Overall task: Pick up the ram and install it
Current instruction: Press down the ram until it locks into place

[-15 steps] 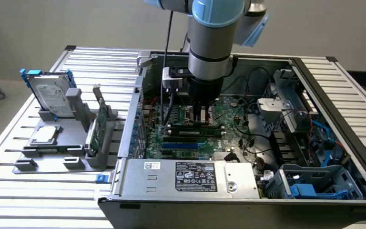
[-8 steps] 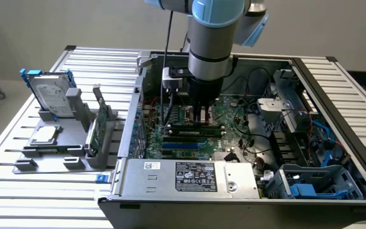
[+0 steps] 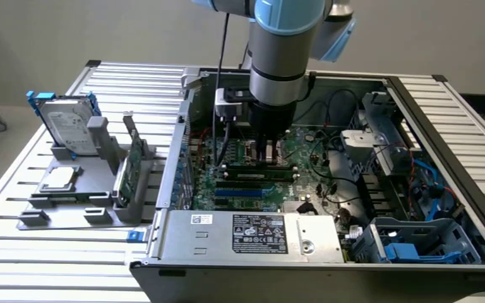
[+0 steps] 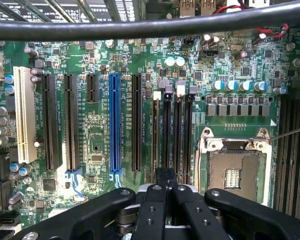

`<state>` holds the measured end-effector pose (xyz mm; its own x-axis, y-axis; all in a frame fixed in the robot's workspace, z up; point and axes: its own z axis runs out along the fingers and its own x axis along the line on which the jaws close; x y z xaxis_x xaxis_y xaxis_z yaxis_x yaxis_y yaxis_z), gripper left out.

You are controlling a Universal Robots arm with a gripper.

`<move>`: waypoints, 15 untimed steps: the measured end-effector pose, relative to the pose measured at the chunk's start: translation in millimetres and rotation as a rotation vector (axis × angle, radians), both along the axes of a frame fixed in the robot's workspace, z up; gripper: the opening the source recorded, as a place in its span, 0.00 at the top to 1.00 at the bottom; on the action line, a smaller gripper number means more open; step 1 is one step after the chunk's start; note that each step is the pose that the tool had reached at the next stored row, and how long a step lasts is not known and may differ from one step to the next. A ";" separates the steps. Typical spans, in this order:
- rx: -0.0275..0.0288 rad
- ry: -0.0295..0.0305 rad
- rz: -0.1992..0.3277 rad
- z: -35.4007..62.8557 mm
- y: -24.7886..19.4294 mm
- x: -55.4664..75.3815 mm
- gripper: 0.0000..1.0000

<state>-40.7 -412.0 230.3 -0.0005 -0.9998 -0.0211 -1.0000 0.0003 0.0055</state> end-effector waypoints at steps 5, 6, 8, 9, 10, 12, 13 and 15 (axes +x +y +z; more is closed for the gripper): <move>-0.0005 0.0012 0.000 14.1 0.0 0.0 0.89; -0.0004 0.0012 0.000 16.4 0.0 0.0 0.89; -0.0004 0.0014 0.000 22.6 0.0 0.0 0.89; -0.0005 0.0018 0.000 26.5 0.0 0.0 0.89; -0.0005 0.0022 0.000 29.2 0.0 0.0 0.89; -0.0002 0.0042 0.000 30.6 0.0 0.1 0.89; -0.0002 0.0041 0.000 30.6 0.0 0.1 0.89; -0.0002 0.0042 0.000 30.6 0.0 0.1 0.89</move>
<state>-40.6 -412.0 260.9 -0.0005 -0.9998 -0.0209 -1.0000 0.0003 0.0097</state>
